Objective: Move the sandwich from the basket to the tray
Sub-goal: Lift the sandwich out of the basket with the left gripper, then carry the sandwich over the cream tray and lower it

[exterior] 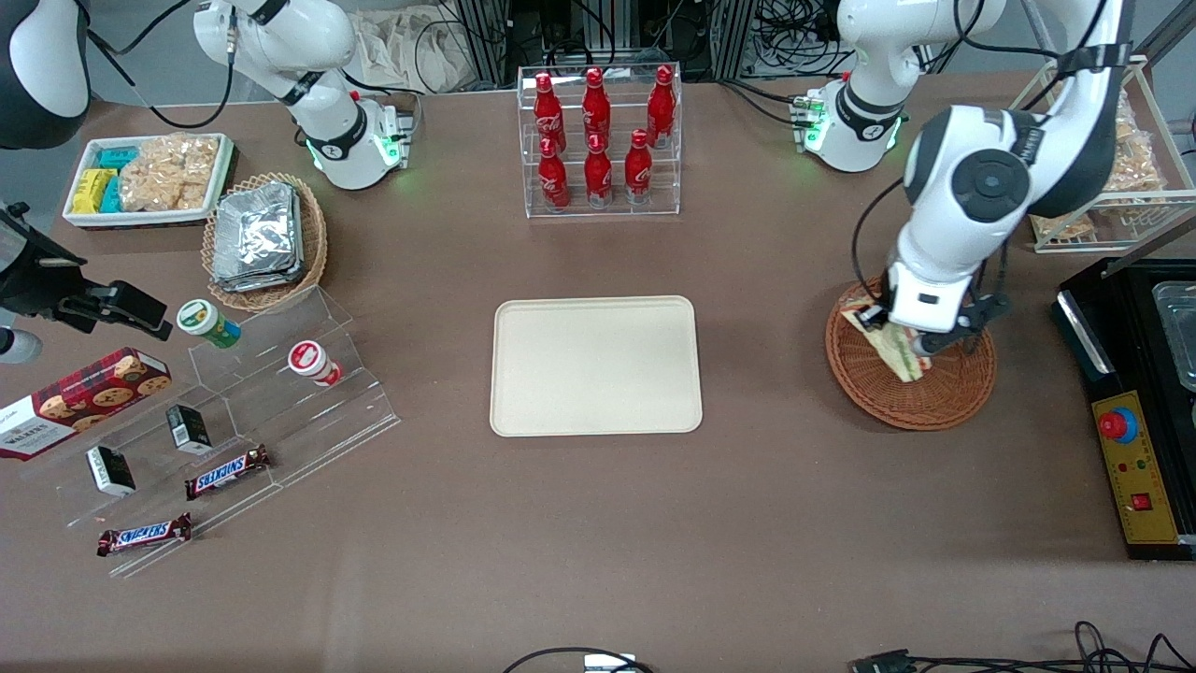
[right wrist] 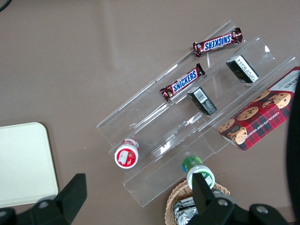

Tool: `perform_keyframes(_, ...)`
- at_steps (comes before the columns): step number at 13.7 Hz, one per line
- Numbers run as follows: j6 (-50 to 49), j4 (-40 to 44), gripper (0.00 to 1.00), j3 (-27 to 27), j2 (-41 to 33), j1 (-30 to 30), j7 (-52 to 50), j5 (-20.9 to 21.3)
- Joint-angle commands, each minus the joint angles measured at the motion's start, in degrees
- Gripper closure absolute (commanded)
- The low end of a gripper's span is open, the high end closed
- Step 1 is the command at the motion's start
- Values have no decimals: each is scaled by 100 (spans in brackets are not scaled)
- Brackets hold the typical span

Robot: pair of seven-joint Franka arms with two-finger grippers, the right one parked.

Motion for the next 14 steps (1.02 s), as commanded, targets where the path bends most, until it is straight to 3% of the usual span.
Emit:
perform_keyframes(1,-132,221,100,-404,-30,31,85,-15)
perform_keyframes(5,-98,230,100,-817,-3,31,58,-16)
perform_keyframes(10,279,616,100,-1705,576,14,164,107)
perform_keyframes(14,439,835,95,-1891,1330,-468,155,810)
